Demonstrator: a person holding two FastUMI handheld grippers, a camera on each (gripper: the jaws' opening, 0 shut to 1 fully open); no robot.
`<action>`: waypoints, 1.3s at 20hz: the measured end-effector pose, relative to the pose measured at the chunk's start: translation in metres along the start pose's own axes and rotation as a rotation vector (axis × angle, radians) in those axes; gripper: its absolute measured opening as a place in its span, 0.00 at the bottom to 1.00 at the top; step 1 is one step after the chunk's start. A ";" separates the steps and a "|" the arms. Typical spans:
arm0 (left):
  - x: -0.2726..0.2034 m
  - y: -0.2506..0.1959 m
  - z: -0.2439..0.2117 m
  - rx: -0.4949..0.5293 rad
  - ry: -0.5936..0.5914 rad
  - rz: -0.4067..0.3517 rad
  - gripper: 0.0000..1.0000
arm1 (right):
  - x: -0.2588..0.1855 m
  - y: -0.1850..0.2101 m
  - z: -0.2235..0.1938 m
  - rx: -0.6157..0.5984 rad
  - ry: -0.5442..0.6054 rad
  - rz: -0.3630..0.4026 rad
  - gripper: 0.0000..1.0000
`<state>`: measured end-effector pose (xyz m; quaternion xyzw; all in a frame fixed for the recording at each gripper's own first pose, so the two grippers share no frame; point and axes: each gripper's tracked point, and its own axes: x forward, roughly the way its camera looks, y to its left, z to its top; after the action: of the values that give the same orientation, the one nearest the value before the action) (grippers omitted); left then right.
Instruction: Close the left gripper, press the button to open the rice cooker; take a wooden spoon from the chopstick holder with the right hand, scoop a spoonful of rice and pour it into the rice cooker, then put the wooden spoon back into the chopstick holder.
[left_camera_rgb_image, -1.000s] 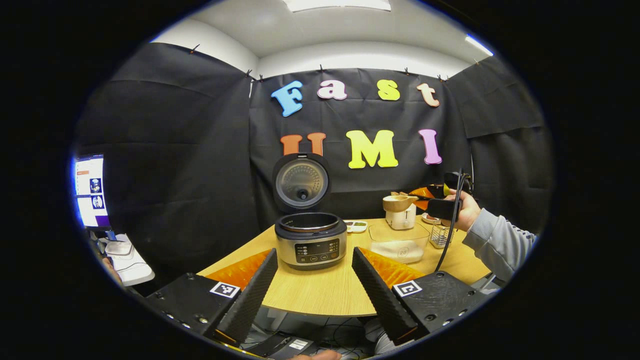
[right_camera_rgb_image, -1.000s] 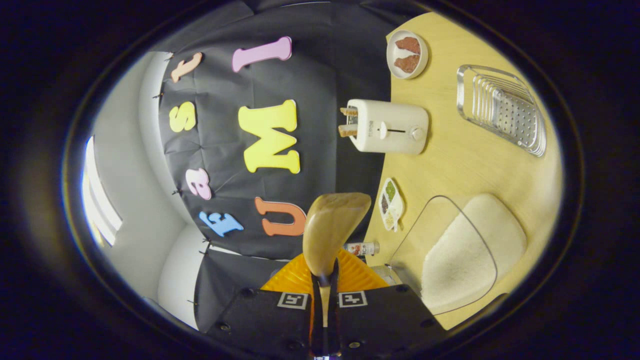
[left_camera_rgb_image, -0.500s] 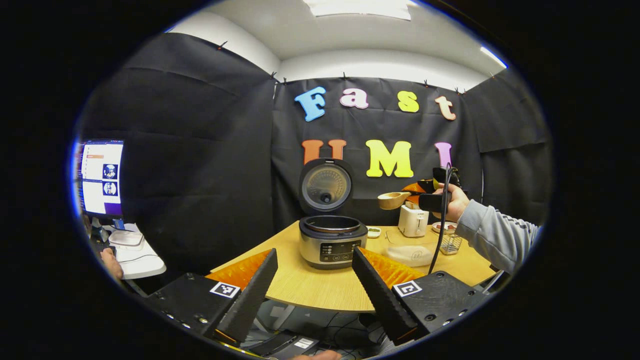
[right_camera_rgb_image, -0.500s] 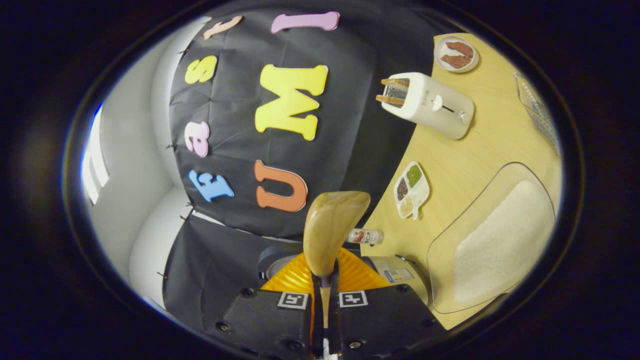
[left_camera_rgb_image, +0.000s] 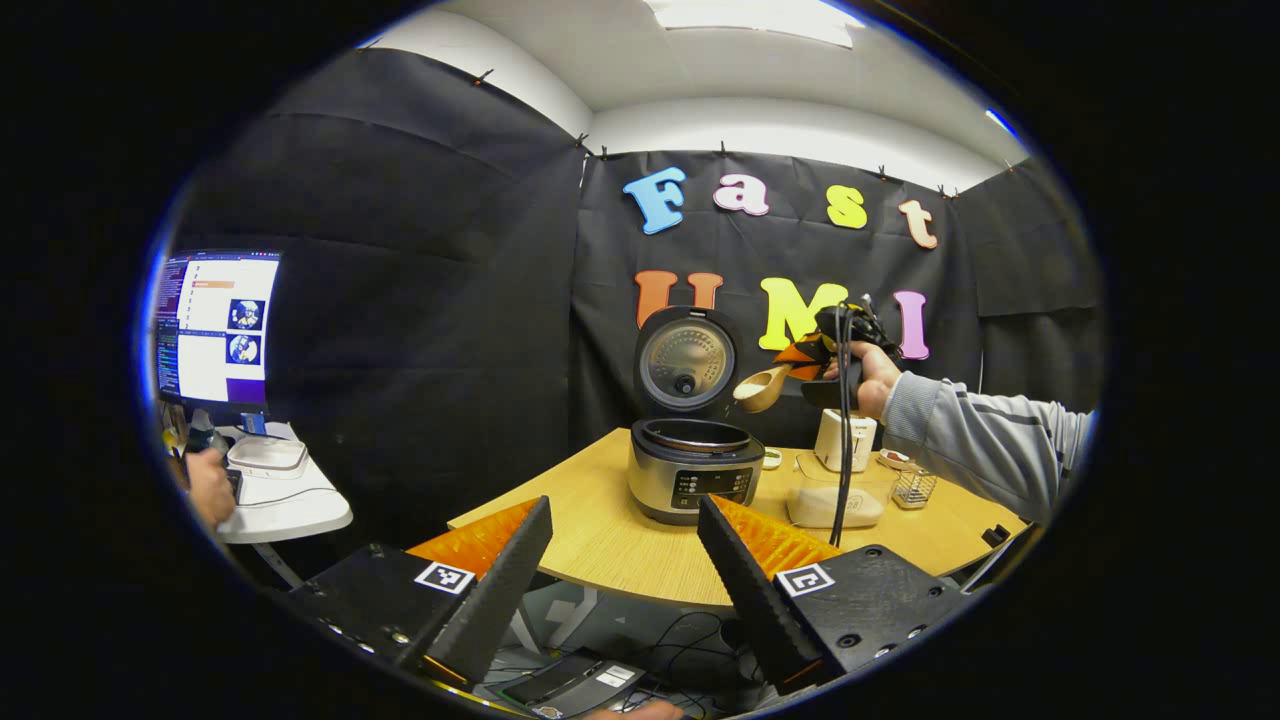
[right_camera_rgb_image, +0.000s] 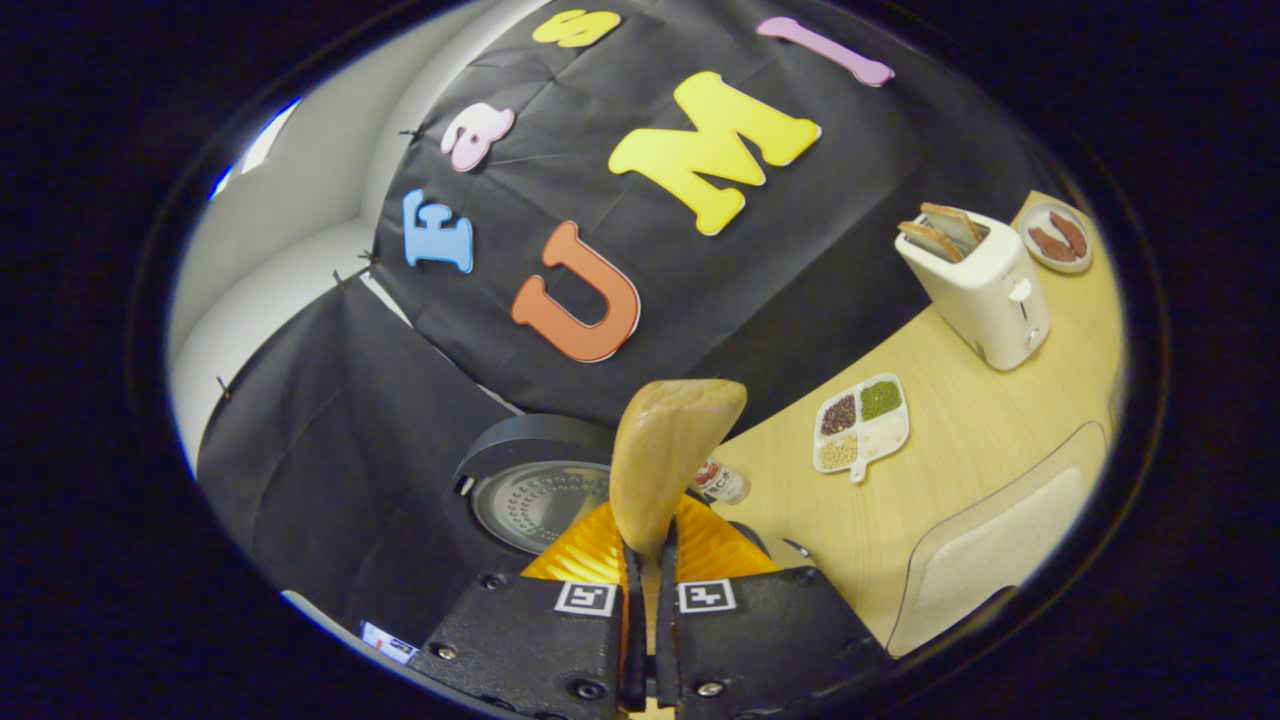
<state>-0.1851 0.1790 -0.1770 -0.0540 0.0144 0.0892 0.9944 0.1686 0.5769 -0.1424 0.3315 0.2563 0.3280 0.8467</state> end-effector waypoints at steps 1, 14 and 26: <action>0.000 -0.001 0.000 0.008 -0.003 -0.002 0.95 | 0.004 0.003 -0.001 -0.039 -0.005 -0.005 0.09; -0.001 0.009 -0.004 -0.019 -0.011 -0.003 0.94 | 0.017 0.005 -0.023 -0.326 -0.011 -0.032 0.09; 0.005 -0.012 -0.003 0.012 0.001 -0.029 0.94 | 0.023 0.022 -0.066 -0.796 -0.015 -0.043 0.10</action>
<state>-0.1779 0.1675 -0.1791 -0.0484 0.0147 0.0744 0.9959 0.1324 0.6323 -0.1748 -0.0254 0.1098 0.3816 0.9175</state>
